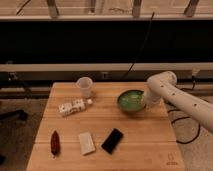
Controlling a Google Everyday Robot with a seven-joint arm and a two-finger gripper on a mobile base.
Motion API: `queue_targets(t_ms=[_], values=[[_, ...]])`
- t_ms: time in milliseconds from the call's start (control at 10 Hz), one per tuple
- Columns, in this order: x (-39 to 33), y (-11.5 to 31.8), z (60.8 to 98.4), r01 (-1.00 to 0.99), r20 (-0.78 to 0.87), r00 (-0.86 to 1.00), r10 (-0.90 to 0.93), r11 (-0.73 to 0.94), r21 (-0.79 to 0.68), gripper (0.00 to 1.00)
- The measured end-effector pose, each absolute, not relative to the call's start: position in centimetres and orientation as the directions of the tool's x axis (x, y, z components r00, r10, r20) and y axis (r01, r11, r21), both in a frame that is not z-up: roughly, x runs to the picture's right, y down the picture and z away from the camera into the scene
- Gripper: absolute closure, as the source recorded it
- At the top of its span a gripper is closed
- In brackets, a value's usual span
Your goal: Pick up the ceramic bowl
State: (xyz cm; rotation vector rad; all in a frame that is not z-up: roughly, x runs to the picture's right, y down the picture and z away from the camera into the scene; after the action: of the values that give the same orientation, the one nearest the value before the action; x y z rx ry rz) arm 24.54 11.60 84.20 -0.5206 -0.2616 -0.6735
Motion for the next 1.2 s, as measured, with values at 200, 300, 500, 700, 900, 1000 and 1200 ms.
queue_targets(t_ms=[200,300,500,700,900,1000,1200], values=[[24.5,11.1,84.0,0.658,0.393,0.751,-0.531,0.657,-0.369,1.0],[24.4,11.0,84.0,0.661,0.394,0.748,-0.534,0.654,-0.369,1.0],[24.4,10.5,83.8,0.667,0.395,0.743,-0.54,0.649,-0.366,1.0],[24.3,10.1,83.6,0.674,0.396,0.737,-0.548,0.645,-0.362,1.0],[24.2,9.9,83.5,0.679,0.398,0.732,-0.553,0.64,-0.359,1.0],[24.1,9.8,83.4,0.681,0.398,0.73,-0.555,0.639,-0.357,1.0],[24.1,9.6,83.3,0.687,0.4,0.724,-0.562,0.634,-0.355,1.0]])
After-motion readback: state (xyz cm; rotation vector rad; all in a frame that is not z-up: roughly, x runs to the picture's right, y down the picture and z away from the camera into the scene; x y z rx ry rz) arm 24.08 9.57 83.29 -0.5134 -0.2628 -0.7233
